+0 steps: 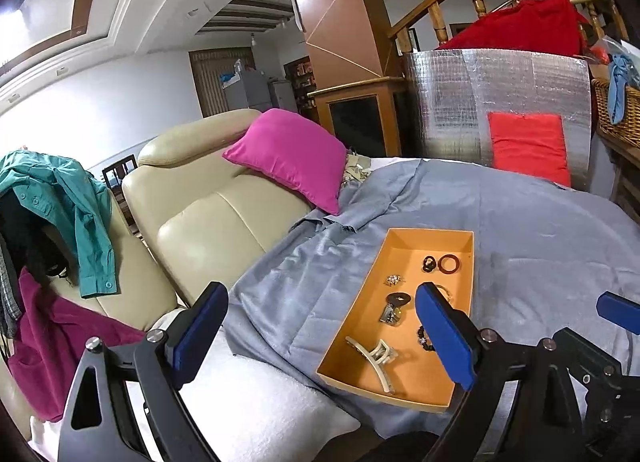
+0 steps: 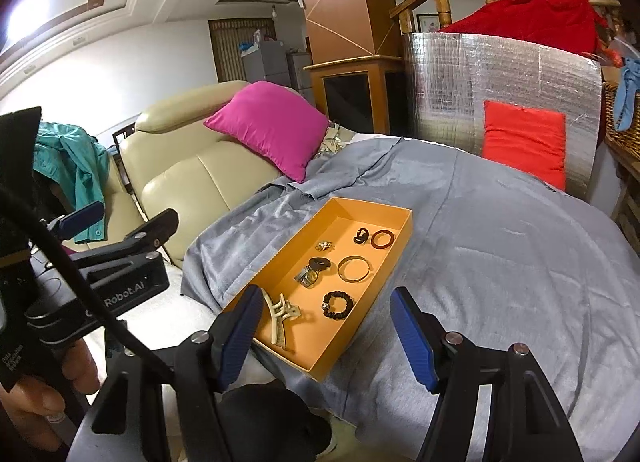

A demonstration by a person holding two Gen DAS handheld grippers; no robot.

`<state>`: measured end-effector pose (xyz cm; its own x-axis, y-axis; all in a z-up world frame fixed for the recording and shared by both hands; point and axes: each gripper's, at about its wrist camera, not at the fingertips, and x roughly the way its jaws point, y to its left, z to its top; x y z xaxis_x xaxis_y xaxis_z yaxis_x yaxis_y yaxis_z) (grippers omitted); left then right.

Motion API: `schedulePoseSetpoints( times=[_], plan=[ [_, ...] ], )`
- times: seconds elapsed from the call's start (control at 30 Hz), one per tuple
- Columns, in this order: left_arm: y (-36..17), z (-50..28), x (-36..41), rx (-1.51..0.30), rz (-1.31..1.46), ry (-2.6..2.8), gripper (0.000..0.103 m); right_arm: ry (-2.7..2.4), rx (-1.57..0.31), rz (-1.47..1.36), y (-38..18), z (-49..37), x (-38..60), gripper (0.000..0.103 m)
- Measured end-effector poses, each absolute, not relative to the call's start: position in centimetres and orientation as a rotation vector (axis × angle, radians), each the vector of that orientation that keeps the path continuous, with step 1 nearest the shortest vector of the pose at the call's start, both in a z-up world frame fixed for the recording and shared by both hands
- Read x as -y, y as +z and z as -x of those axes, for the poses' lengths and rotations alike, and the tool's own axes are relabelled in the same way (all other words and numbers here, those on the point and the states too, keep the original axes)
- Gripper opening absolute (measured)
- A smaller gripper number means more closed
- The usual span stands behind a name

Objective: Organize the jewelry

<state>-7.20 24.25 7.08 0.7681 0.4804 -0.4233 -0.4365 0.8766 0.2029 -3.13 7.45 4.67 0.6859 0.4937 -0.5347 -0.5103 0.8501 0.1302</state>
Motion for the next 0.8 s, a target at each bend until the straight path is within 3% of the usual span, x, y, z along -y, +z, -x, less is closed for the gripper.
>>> schedulePoseSetpoints(
  times=[0.8],
  plan=[
    [7.48,7.69,-23.73,-0.48,-0.116,0.492,0.095,0.564,-0.572,0.0,5.36,3.66,-7.11,0.07]
  ],
)
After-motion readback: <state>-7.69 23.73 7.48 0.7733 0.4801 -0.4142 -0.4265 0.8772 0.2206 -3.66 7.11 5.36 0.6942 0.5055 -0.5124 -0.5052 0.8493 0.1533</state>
